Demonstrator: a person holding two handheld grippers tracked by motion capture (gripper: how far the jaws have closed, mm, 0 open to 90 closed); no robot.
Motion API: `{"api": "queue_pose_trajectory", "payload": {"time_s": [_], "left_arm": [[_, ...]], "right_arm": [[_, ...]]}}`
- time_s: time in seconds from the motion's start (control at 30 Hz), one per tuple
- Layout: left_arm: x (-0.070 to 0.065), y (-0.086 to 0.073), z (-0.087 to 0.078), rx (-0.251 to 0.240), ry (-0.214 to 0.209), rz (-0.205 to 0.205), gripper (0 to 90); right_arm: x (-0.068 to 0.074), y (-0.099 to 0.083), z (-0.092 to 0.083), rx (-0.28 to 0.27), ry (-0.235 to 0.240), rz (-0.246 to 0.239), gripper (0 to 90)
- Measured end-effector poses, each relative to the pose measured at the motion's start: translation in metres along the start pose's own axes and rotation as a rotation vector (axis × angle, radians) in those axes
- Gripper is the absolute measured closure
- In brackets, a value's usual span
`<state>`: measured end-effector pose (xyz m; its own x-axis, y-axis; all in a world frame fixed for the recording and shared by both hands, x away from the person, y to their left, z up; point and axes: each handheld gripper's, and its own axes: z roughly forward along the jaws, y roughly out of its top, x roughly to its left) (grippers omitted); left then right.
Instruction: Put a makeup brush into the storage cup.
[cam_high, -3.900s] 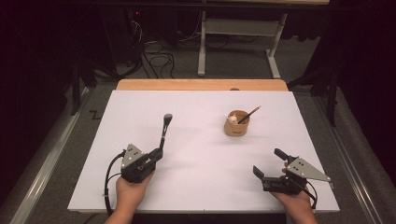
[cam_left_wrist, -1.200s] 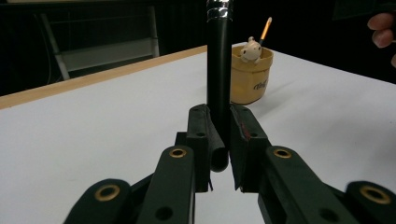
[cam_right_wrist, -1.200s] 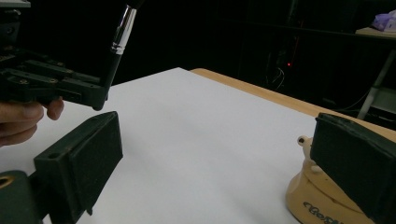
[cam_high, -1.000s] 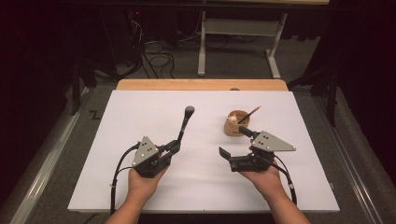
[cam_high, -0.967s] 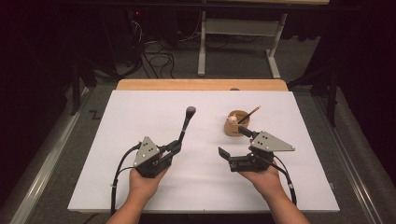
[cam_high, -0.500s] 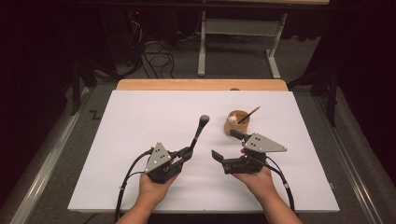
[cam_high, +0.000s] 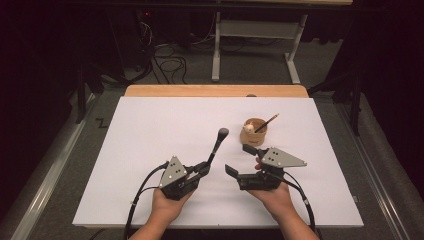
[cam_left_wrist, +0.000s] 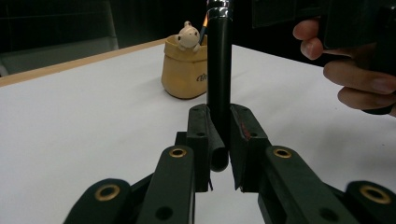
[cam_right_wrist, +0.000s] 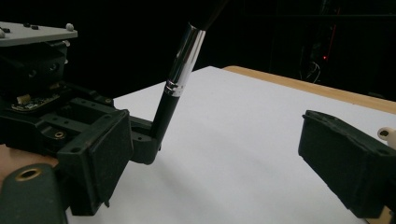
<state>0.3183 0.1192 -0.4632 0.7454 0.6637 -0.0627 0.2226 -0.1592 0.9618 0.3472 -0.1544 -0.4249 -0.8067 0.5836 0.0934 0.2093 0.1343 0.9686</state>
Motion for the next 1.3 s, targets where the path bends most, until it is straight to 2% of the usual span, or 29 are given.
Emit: {"api": "queue_pose_trajectory", "payload": {"time_s": [0.27, 0.53, 0.97, 1.0, 1.3], "left_arm": [[-0.008, -0.003, 0.002, 0.005, -0.015, 0.003, 79.5], [-0.013, -0.005, 0.005, 0.010, -0.025, 0.007, 79.5], [-0.019, -0.007, 0.008, 0.017, -0.041, 0.013, 79.5], [-0.019, -0.007, 0.009, 0.018, -0.041, 0.015, 79.5], [-0.021, -0.008, 0.011, 0.022, -0.044, 0.020, 79.5]], "right_arm": [[0.003, -0.002, 0.000, -0.017, 0.005, 0.005, 15.2], [0.005, -0.003, 0.000, -0.012, 0.006, 0.019, 18.1], [0.008, -0.003, 0.002, -0.030, 0.054, 0.034, 31.6], [0.008, -0.003, 0.002, -0.036, 0.057, 0.049, 33.0], [0.008, -0.004, 0.004, -0.048, 0.076, 0.078, 42.2]]}}
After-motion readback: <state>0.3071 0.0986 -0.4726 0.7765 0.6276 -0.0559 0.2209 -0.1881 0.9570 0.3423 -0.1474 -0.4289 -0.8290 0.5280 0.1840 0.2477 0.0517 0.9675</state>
